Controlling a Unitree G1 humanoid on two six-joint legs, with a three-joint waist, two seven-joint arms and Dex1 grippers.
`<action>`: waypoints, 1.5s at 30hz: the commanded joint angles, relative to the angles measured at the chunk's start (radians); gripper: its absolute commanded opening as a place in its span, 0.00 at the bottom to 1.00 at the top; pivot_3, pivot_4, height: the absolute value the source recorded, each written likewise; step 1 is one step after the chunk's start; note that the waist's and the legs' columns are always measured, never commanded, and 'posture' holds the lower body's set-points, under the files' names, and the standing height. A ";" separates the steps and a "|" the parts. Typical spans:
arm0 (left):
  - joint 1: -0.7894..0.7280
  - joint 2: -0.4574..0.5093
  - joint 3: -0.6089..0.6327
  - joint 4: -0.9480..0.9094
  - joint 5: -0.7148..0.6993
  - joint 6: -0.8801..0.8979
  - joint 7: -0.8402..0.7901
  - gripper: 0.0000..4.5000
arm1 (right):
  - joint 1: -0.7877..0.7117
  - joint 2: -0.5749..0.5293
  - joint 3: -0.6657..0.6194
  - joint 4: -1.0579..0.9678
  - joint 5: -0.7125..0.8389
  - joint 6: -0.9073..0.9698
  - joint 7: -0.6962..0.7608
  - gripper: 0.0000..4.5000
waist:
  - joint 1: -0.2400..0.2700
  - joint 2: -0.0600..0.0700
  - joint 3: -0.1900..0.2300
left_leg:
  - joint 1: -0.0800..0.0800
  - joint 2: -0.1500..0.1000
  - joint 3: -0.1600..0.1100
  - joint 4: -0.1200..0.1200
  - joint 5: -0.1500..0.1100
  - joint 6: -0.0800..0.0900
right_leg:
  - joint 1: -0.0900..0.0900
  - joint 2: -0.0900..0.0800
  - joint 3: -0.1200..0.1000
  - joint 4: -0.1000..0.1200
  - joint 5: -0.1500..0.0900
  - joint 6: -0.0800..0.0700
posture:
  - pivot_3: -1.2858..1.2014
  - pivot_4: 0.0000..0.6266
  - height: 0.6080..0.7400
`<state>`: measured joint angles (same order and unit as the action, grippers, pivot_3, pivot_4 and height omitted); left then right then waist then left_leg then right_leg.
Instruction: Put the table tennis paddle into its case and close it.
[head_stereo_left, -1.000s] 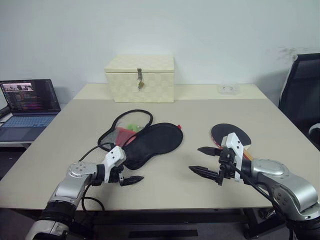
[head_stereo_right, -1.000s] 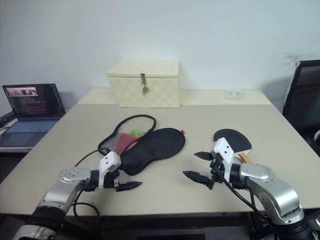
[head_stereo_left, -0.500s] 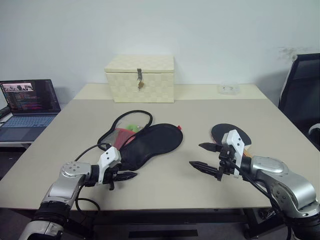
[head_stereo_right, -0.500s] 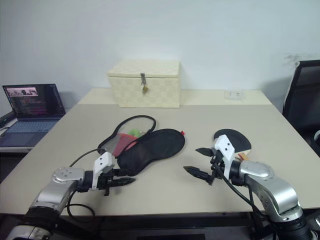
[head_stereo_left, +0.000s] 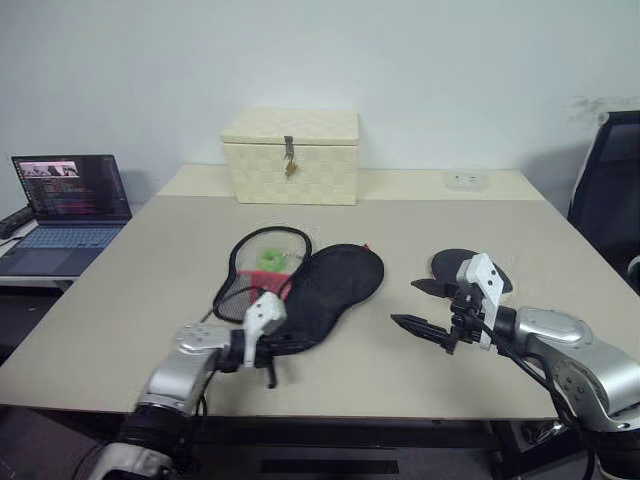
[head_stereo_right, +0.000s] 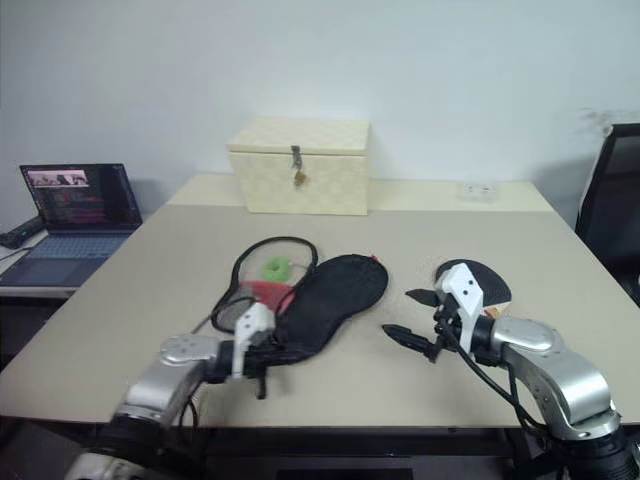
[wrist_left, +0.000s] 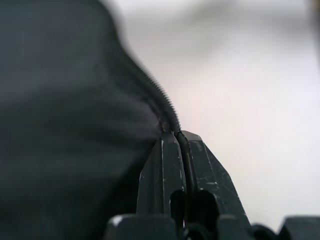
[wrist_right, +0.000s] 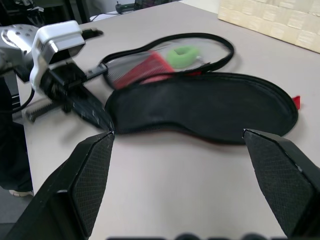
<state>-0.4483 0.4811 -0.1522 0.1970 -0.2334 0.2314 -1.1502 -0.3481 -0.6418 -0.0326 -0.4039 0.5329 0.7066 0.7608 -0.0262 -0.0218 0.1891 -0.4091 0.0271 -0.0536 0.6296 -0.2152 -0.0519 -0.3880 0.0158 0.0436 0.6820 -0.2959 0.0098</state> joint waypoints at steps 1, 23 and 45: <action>-0.049 -0.097 -0.066 -0.015 0.025 0.006 0.060 0.01 | 0.005 -0.026 -0.050 -0.014 0.016 -0.013 0.010 1.00 | 0.001 0.000 0.000 | 0.000 0.000 0.000 0.000 0.000 0.000 | 0.000 0.000 0.000 0.000 0.000 0.000 | 0.52 0.24 1.00; 0.073 0.008 0.144 -0.254 -0.172 0.136 0.097 0.60 | -0.076 0.070 -0.005 0.068 0.008 0.202 -0.169 1.00 | -0.009 0.000 0.000 | 0.002 0.002 0.000 0.000 0.000 0.000 | 0.000 0.001 0.001 0.001 0.000 0.000 | 0.52 0.24 1.00; 0.174 0.224 0.335 -0.446 -0.309 0.280 0.162 0.60 | -0.298 0.409 0.019 0.545 -0.102 0.214 -0.378 1.00 | -0.015 0.000 0.000 | 0.004 0.002 0.003 -0.001 0.000 0.000 | 0.000 0.001 0.001 0.001 0.001 -0.002 | 0.52 0.24 1.00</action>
<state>-0.2566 0.6850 0.1563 -0.2052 -0.5115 0.5036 -0.9919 -0.6233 -0.2494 -0.0275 0.1373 0.4280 0.9355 0.3689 -0.0414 -0.0217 0.1890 -0.4053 0.0290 -0.0507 0.6287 -0.2152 -0.0517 -0.3883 0.0168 0.0447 0.6836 -0.2953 0.0077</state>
